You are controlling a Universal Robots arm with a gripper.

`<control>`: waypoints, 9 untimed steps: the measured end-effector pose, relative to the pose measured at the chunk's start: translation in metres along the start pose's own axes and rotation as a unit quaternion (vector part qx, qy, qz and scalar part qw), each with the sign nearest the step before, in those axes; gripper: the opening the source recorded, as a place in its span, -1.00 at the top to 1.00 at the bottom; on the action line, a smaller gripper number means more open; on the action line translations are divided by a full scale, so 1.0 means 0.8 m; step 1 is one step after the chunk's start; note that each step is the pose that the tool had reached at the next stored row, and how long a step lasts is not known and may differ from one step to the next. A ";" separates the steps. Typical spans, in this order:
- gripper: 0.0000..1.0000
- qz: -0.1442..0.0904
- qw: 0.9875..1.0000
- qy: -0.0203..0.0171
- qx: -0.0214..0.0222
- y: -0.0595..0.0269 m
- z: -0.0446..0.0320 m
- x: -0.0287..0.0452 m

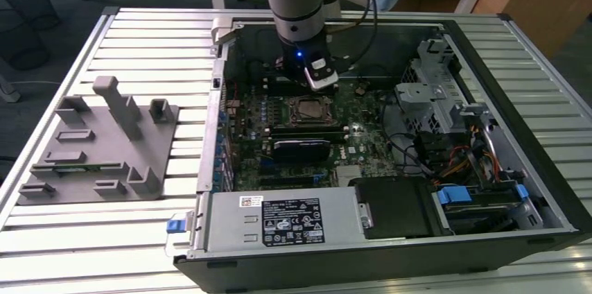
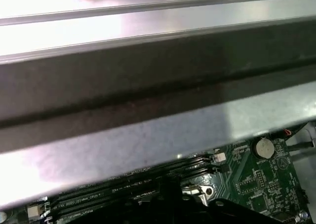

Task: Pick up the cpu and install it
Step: 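Install the first cpu locking lever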

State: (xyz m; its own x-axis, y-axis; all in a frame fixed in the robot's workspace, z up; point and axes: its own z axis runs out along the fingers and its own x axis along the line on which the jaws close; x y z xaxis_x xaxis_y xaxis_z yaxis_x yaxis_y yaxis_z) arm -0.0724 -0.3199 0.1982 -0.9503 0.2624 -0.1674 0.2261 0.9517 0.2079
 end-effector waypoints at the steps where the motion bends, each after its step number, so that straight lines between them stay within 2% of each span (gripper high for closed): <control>1: 0.79 0.003 1.000 -0.001 0.001 0.000 0.0005 0.0005; 9: 0.79 0.021 1.000 -0.004 0.004 0.004 0.0041 0.0048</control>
State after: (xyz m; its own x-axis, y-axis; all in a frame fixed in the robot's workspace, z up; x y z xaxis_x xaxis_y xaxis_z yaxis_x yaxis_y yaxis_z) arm -0.0746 -0.3150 0.1951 -0.9381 0.3032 -0.1674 0.2671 0.9410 0.2079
